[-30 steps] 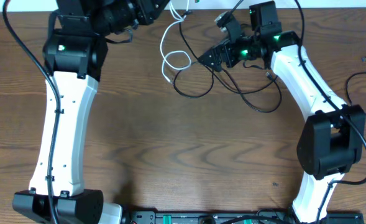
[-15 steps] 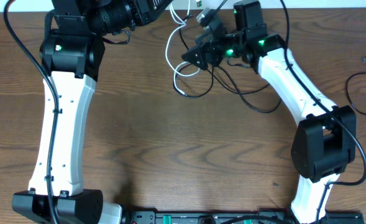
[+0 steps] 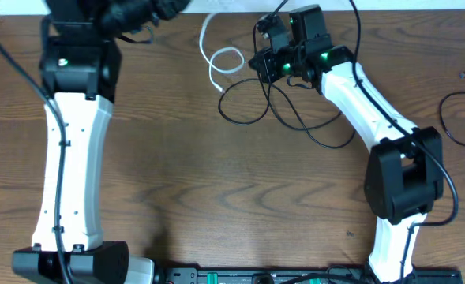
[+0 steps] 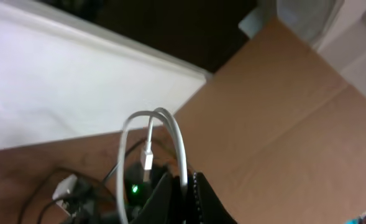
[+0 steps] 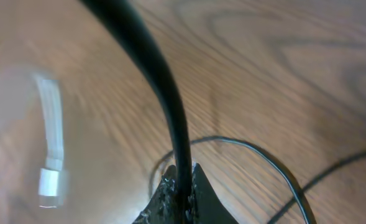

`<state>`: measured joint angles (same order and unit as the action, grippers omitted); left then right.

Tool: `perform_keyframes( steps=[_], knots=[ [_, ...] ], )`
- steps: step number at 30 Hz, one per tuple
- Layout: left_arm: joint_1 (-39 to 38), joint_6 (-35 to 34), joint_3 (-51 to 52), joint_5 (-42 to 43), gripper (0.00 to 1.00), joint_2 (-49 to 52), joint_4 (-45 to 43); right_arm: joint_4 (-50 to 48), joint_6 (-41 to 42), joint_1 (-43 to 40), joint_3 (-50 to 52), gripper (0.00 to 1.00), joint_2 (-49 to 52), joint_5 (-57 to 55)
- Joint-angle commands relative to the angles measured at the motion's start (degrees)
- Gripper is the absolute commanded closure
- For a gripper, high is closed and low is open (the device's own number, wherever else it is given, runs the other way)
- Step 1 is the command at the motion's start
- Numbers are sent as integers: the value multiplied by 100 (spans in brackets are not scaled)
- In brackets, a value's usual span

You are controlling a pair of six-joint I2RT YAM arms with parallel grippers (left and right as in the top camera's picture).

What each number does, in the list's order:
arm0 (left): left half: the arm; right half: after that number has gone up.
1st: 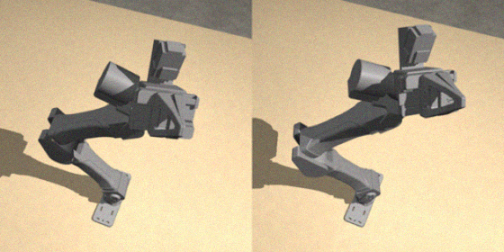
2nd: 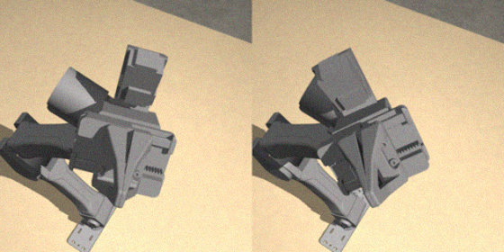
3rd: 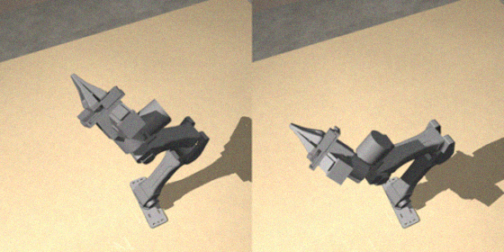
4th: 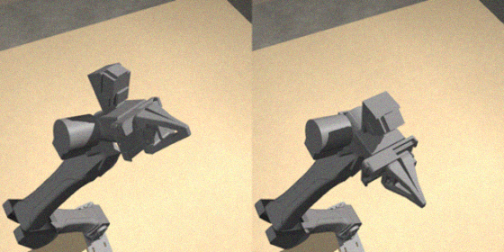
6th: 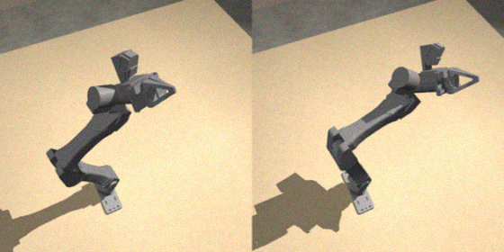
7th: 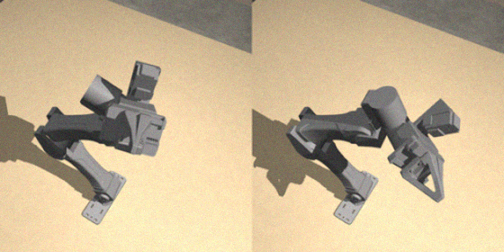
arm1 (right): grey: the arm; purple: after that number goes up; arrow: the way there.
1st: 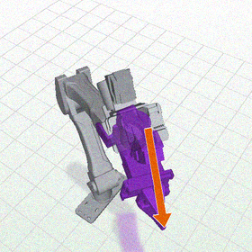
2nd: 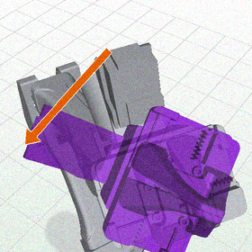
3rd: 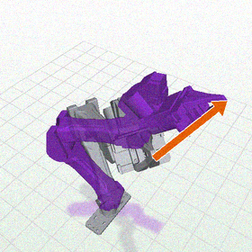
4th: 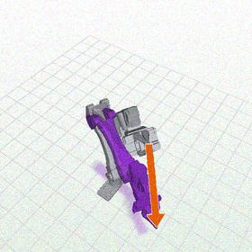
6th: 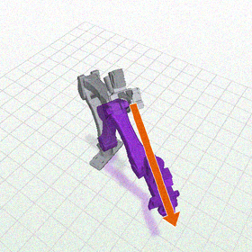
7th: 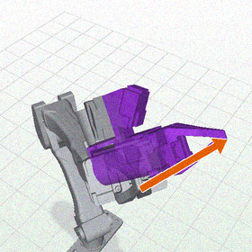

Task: Untangle cables

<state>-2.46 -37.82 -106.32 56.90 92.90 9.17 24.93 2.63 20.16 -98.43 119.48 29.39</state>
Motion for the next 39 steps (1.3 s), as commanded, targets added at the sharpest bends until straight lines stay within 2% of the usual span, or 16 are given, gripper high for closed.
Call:
perform_keyframes(
  steps=[1, 2, 4, 5, 6, 12, 21, 23, 27, 31, 39],
  knots=[
    [264, -494, -48, 79, 92, -173, -120, 24, 295, -35, 0, 97, 245, -291],
    [299, -492, -48, 87, 93, -173, -109, 44, 295, -35, 0, 78, 247, -291],
    [315, -490, -46, 114, 92, -166, -15, 63, 289, -35, -2, 23, 236, -291],
    [315, -472, -46, 114, 92, -160, 31, 57, 289, -46, -7, 9, 181, -271],
    [313, -417, -46, 109, 93, -157, 87, 39, 282, -55, -13, 4, 131, -225],
    [286, -295, -13, -153, 92, -131, 595, -4, -17, -116, -26, 3, -623, 302],
    [199, -358, 7, -1515, 93, -118, 2079, 247, -407, 48, -24, 3, -1731, 704],
    [199, -610, 7, -1517, 92, -118, 2282, 315, -407, 79, -24, 3, -1827, 750],
    [199, -1620, 7, -1526, 92, -118, 2514, 330, -404, 114, -24, 4, -1897, 1346],
    [201, -2164, 7, -1698, 93, -118, 2621, 284, -404, 133, -24, 5, -1915, 1773],
    [201, -2662, 7, -1801, 92, -118, 2662, 55, -461, 160, -24, 7, -1958, 1884]
  ],
)
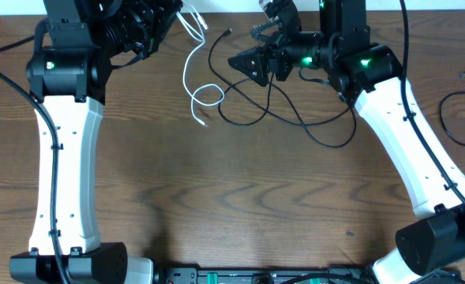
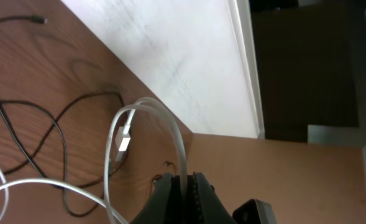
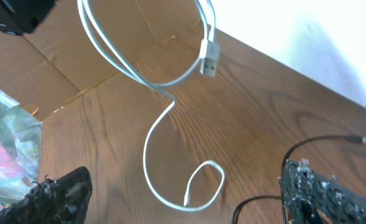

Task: Untangle cables

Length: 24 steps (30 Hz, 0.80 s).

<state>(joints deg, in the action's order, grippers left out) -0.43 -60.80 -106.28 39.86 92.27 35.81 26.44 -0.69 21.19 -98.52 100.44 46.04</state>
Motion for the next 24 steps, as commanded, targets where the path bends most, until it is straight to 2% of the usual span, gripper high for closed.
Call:
perform_keyframes(
  steps=[1, 15, 24],
  knots=[
    [-4, -365, 2, -98, 93, -55, -4, -140, -166, 68, -15, 7, -57, 219],
    [-50, -730, 2, -203, 92, -52, -31, -785, -385, 236, -15, 9, -52, 212],
    [-564, -752, 2, -529, 93, -52, -28, -1209, -584, 428, -15, 11, 90, -219]
  ],
)
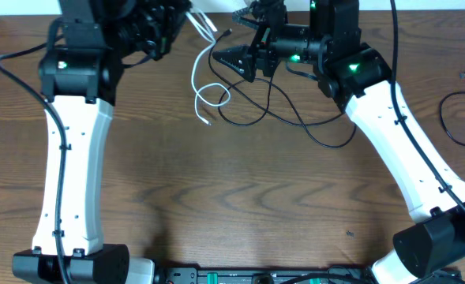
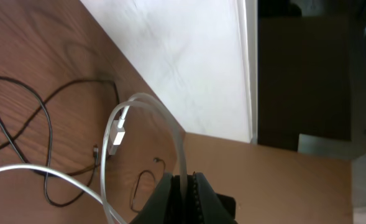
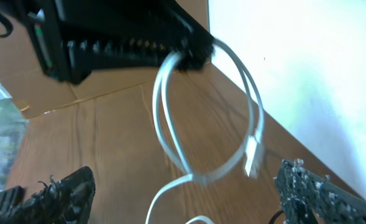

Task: Untangle cables

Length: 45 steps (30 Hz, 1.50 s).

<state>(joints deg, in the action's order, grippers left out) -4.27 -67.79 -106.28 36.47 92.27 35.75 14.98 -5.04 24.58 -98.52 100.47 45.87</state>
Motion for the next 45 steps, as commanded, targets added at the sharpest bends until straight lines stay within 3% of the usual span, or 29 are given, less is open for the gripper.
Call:
perform_keyframes(
  steps=[1, 5, 8, 13, 14, 17, 19, 20, 22, 24, 26, 36, 45],
  knots=[
    [-238, -57, 2, -216, 92, -52, -22, -70, -151, 103, -13, 12, 96, -251],
    [-448, -70, 2, -251, 92, -52, -20, -90, -151, 107, -13, 14, 195, -291],
    [-570, -68, 2, -269, 92, -52, -20, -109, -146, 107, -13, 25, 264, -374],
    [-610, -66, 2, -271, 92, -52, -17, -136, -44, 70, -15, 96, 278, -444],
    [-608, -66, 2, -275, 92, -52, -17, -155, 39, 55, -15, 99, 278, -481],
    [-605, -63, 2, -402, 91, -52, 9, -197, 376, -31, -15, 99, 275, -651],
    [-605, -39, 2, -601, 78, -52, 98, -221, 540, -114, -15, 99, 256, -702],
    [-605, -20, 2, -715, 67, -52, 146, -249, 647, -186, -15, 99, 240, -708],
    [-605, -20, 2, -927, 56, -52, 267, -339, 990, -369, -17, 99, 216, -828],
    [-605, -20, 2, -1147, 36, -52, 391, -446, 1305, -603, -44, 99, 210, -903],
    [-605, -17, 2, -1401, 28, -52, 503, -540, 1558, -857, -98, 99, 210, -1036],
    [-605, 841, 2, -1663, 27, -52, 579, -179, 1773, -2282, -973, 99, 210, -2874],
    [-605, 1978, 2, -1663, 27, -52, 579, -240, 1773, -3871, -1019, 99, 433, -4411]
  ],
)
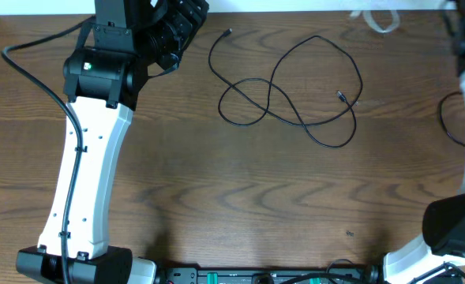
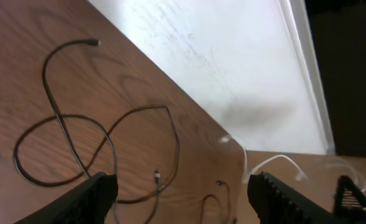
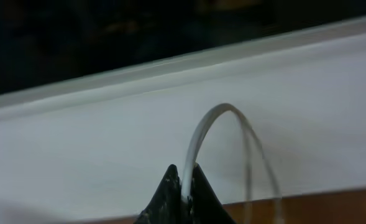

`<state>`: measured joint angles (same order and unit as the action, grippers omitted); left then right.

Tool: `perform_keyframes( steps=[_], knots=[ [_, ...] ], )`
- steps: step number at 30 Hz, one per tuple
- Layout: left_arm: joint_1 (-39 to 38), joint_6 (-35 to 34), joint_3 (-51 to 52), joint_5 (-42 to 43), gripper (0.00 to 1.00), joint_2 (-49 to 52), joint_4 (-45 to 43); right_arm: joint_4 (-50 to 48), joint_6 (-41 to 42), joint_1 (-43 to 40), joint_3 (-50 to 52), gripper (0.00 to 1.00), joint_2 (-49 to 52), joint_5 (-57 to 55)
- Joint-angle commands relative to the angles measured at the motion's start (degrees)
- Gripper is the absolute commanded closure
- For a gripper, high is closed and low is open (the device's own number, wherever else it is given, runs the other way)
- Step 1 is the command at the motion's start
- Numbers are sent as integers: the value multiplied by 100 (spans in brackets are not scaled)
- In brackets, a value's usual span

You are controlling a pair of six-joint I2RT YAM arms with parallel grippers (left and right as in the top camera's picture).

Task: Untangle cables

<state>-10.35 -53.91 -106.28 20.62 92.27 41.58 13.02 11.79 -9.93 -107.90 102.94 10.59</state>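
Note:
A thin black cable (image 1: 286, 88) lies in loose crossing loops on the wooden table at back centre, and it shows in the left wrist view too (image 2: 63, 127). A white cable (image 1: 379, 19) hangs at the back right edge. My right gripper (image 3: 184, 175) is shut on that white cable (image 3: 215, 118), which arches above its jaws. In the overhead view only the right arm shows, at the right border. My left gripper (image 2: 181, 184) is open and holds nothing, high over the table's back left beside the black cable.
A second black cable (image 1: 451, 118) lies at the right edge of the table. A white board (image 2: 220, 56) runs behind the table's back edge. A black power strip (image 1: 256, 276) sits along the front edge.
My left gripper has let go of the white cable and stands open. My right gripper, open beside that cable before, is now shut on it and at the far back right.
First my left gripper was shut on the white cable and my right on the black one. Then the right was open, with the left holding the white cable over the black loops. Now the right has the white cable at the back right, apart from the black cable.

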Motion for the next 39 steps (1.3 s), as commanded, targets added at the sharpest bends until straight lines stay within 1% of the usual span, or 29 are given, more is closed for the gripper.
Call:
perform_keyframes(
  steps=[1, 5, 9, 12, 18, 22, 25, 26, 27, 28, 29, 30, 33, 36, 37, 39],
  knots=[
    [2, 590, 2, -79, 27, -52, -4, -87, 94, -538, -81, 99, 240, -1029],
    [2, 590, 2, -79, 27, -52, -7, -369, 107, -977, -81, 99, 612, -1705],
    [2, 590, 4, -79, 27, -52, -7, -798, 103, -1255, -81, 99, 1093, -1998],
    [2, 590, 4, -79, 27, -52, -4, -1637, 212, -1412, -81, 99, 1707, -2146],
    [0, 590, 4, -79, 27, -52, -4, -3064, 299, -1425, -81, 99, 2411, -2601],
    [-2, 590, 4, -79, 27, -52, -4, -3250, 328, -1469, -81, 99, 2839, -2763],
    [-2, 588, 4, -81, 27, -42, -4, -3010, 483, -1519, -81, 98, 3156, -2680],
    [-2, 588, 4, -79, 27, -33, -4, -2907, 518, -1541, -81, 96, 3235, -2559],
    [-4, 588, 4, -79, 27, -24, -4, -2802, 516, -1565, -81, 92, 3303, -2369],
    [-4, 590, 4, -79, 27, -7, -4, -2702, 522, -1593, -81, 83, 3333, -2214],
    [-4, 588, 4, -79, 27, 13, -4, -2581, 562, -1620, -81, 63, 3366, -2057],
    [-4, 588, 7, -79, 27, 52, -7, -2404, 625, -1679, -81, 1, 3366, -1716],
    [-4, 588, 9, -76, 27, 109, -4, -2079, 629, -1803, -190, 1, 3331, -1110],
    [-4, 643, 9, -68, 27, 173, -4, -1484, 741, -1926, -448, 1, 3250, -509],
    [-15, 1001, 9, -55, 27, 201, -2, -1005, 748, -1978, -721, 1, 3150, 13],
    [-44, 1622, 9, -57, 27, 208, -2, -518, 745, -1987, -997, 1, 3008, 444]
  ],
)
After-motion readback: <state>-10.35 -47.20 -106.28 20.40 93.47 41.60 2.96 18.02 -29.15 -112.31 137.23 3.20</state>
